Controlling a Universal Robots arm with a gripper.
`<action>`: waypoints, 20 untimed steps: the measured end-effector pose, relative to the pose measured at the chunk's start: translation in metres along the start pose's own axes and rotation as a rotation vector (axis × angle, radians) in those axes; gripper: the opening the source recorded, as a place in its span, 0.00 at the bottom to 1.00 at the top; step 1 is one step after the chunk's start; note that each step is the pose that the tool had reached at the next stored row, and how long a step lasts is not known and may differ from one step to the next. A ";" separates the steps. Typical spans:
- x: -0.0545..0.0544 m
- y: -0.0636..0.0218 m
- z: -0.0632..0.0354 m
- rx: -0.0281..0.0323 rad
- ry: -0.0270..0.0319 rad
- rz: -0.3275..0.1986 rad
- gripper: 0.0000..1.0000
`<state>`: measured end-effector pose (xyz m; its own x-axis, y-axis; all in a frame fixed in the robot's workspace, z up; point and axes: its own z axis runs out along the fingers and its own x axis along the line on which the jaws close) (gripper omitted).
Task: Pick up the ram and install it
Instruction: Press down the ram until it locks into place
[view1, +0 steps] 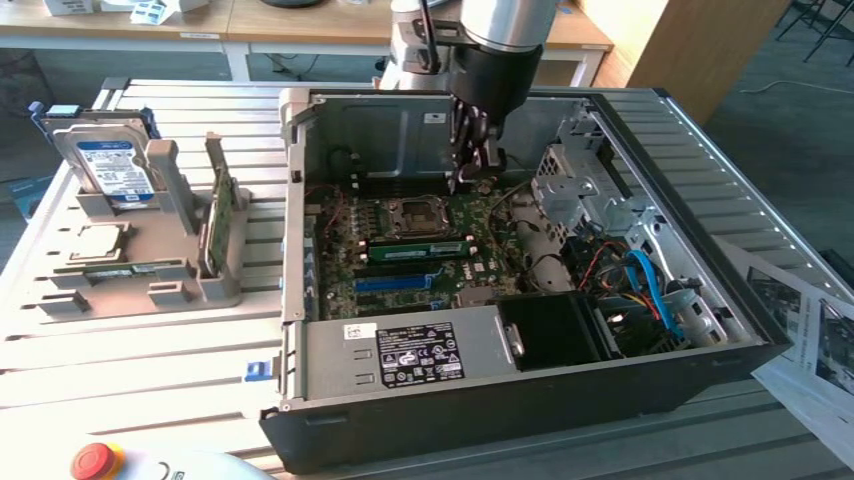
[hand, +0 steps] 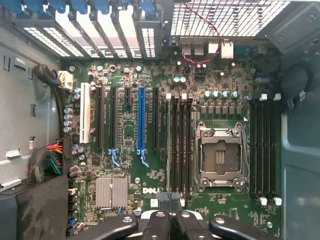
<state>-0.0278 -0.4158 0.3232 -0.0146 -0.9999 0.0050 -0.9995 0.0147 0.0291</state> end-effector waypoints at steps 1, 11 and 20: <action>0.000 -0.0010 0.0000 0.0000 0.0001 0.000 0.10; 0.000 -0.0152 -0.0005 -0.0001 0.0001 0.000 0.10; 0.000 -0.0301 -0.0009 -0.0001 0.0001 0.000 0.10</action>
<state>0.0023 -0.4160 0.3233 -0.0146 -0.9999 0.0051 -0.9995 0.0147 0.0291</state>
